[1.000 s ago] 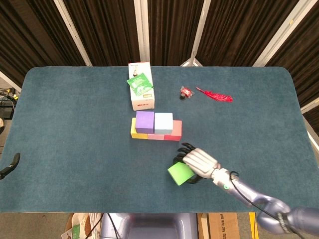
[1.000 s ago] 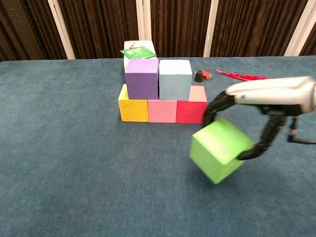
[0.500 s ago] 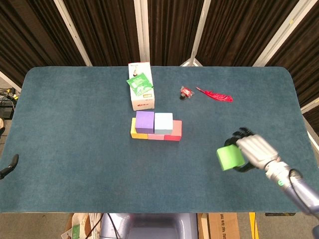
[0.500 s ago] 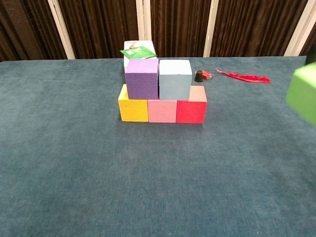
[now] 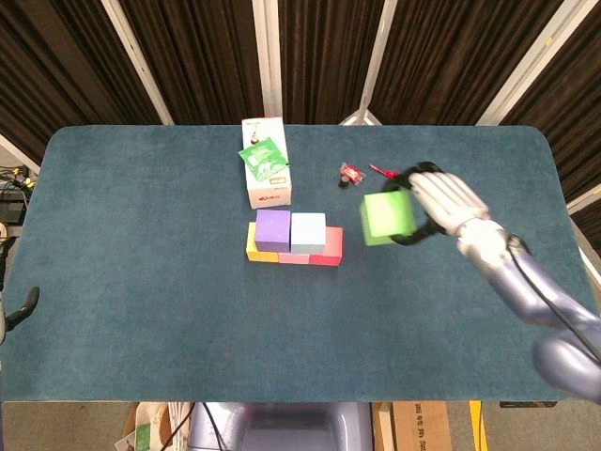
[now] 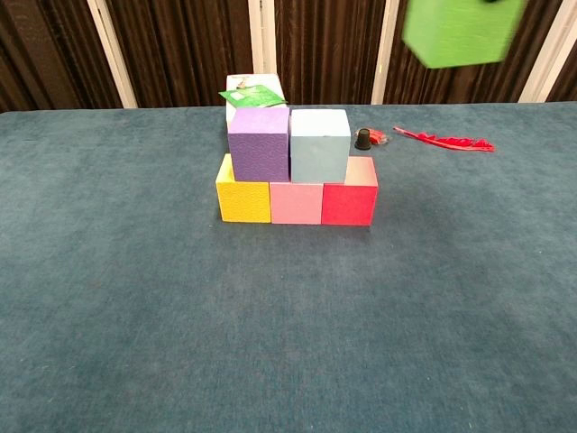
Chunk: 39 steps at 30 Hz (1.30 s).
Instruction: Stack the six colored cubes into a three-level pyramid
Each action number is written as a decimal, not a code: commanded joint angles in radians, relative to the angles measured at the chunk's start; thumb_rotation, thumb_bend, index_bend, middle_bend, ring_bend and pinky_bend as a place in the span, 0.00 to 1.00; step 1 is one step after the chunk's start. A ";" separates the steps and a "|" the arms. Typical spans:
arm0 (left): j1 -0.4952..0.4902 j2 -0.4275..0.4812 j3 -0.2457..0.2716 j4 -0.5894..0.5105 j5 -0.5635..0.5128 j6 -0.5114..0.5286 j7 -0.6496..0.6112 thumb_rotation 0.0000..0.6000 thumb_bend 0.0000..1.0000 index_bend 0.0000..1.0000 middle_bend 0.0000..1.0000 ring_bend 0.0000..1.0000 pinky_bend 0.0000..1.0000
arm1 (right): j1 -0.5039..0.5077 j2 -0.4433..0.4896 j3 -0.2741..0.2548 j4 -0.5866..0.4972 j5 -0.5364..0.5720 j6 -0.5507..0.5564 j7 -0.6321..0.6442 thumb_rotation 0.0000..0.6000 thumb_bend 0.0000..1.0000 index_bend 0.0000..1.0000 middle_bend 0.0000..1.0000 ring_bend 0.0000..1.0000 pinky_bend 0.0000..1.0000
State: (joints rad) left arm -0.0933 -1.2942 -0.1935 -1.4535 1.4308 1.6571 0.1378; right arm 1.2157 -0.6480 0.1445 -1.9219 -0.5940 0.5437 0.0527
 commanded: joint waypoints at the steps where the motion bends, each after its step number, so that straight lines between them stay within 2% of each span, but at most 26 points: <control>1: -0.001 -0.003 -0.016 0.016 -0.013 0.008 -0.025 1.00 0.36 0.13 0.05 0.00 0.00 | 0.277 -0.199 -0.092 0.057 0.346 0.109 -0.248 1.00 0.24 0.38 0.37 0.16 0.00; 7: -0.001 0.005 -0.035 0.026 -0.042 0.001 -0.053 1.00 0.36 0.12 0.05 0.00 0.00 | 0.438 -0.349 -0.125 0.111 0.657 0.216 -0.384 1.00 0.24 0.38 0.37 0.16 0.00; 10: -0.004 0.007 -0.034 0.028 -0.047 -0.011 -0.054 1.00 0.36 0.12 0.05 0.00 0.00 | 0.487 -0.394 -0.112 0.138 0.777 0.244 -0.430 1.00 0.24 0.38 0.37 0.17 0.00; 13: -0.007 0.007 -0.033 0.028 -0.051 -0.020 -0.055 1.00 0.36 0.12 0.05 0.00 0.00 | 0.510 -0.426 -0.087 0.159 0.850 0.257 -0.454 1.00 0.24 0.38 0.37 0.17 0.00; 19: -0.007 0.009 -0.030 0.024 -0.051 -0.022 -0.061 1.00 0.36 0.12 0.05 0.00 0.00 | 0.518 -0.483 -0.031 0.203 0.900 0.302 -0.478 1.00 0.24 0.38 0.37 0.18 0.00; 39: -0.001 0.028 -0.043 0.013 -0.071 -0.018 -0.090 1.00 0.36 0.12 0.05 0.00 0.00 | 0.492 -0.581 0.087 0.278 0.988 0.361 -0.627 1.00 0.24 0.38 0.37 0.18 0.00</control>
State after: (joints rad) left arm -0.0943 -1.2661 -0.2363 -1.4402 1.3600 1.6391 0.0479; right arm 1.7125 -1.2270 0.2265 -1.6468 0.3921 0.9032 -0.5665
